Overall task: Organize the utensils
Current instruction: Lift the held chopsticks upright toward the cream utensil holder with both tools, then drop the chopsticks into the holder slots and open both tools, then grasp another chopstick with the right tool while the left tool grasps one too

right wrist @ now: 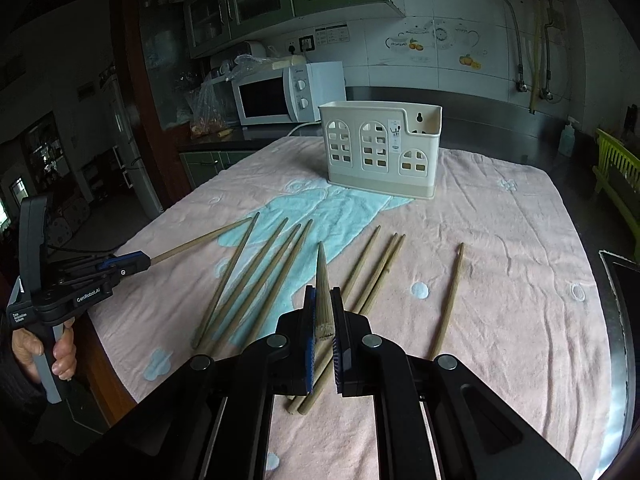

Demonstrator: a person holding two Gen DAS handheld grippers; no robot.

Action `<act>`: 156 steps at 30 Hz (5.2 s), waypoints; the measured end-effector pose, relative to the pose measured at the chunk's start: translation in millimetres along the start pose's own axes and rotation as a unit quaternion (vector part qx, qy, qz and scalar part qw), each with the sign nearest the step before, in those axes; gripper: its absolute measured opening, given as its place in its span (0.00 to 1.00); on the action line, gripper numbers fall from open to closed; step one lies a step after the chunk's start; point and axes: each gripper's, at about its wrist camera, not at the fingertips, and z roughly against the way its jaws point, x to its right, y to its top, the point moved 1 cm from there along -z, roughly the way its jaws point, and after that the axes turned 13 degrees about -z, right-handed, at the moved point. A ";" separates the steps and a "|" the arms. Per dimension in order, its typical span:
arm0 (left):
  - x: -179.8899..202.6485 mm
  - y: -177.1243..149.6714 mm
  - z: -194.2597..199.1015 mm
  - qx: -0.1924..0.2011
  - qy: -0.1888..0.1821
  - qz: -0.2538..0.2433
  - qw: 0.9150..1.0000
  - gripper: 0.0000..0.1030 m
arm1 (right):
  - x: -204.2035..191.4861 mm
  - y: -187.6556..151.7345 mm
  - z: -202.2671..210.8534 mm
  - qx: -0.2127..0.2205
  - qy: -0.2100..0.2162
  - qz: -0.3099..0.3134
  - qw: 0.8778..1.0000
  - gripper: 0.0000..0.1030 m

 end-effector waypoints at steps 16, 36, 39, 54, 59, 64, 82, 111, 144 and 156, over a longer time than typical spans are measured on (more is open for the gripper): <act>-9.5 11.0 -1.1 0.001 -0.037 -0.031 0.999 0.06 | -21.0 27.8 1.4 0.022 0.006 0.000 1.000 0.07; -0.3 -43.1 -45.7 -0.112 -0.046 -0.038 0.992 0.22 | -24.5 29.7 3.8 0.025 0.008 0.006 1.000 0.07; 1.9 -43.0 -45.2 -0.114 -0.037 -0.046 0.992 0.18 | -24.7 29.9 3.8 0.024 0.008 0.007 1.000 0.07; -14.6 -7.7 -2.6 -0.021 -0.036 -0.036 0.998 0.05 | -41.0 39.5 14.4 0.039 0.011 0.017 0.999 0.07; -17.4 13.7 5.2 0.018 -0.040 -0.039 0.998 0.05 | -46.9 47.2 17.5 0.048 0.012 0.020 0.999 0.07; -16.5 33.8 4.1 0.043 -0.043 -0.053 0.997 0.05 | -49.7 58.2 20.6 0.054 0.014 0.021 0.998 0.07; -9.6 162.3 -8.4 0.084 -0.079 -0.106 0.988 0.05 | -24.1 161.8 37.2 0.096 -0.011 0.009 0.995 0.07; 1.5 370.1 -85.4 0.197 -0.067 -0.073 0.975 0.05 | 35.9 294.2 -70.1 0.105 -0.100 -0.003 0.989 0.07; 4.7 254.4 -47.2 0.124 -0.039 -0.079 0.988 0.61 | 18.0 172.8 -22.9 0.080 -0.121 -0.003 0.989 0.46; 8.2 143.2 -7.5 0.088 -0.010 -0.077 0.993 0.67 | 15.0 46.8 -3.4 0.047 -0.159 -0.011 0.986 0.54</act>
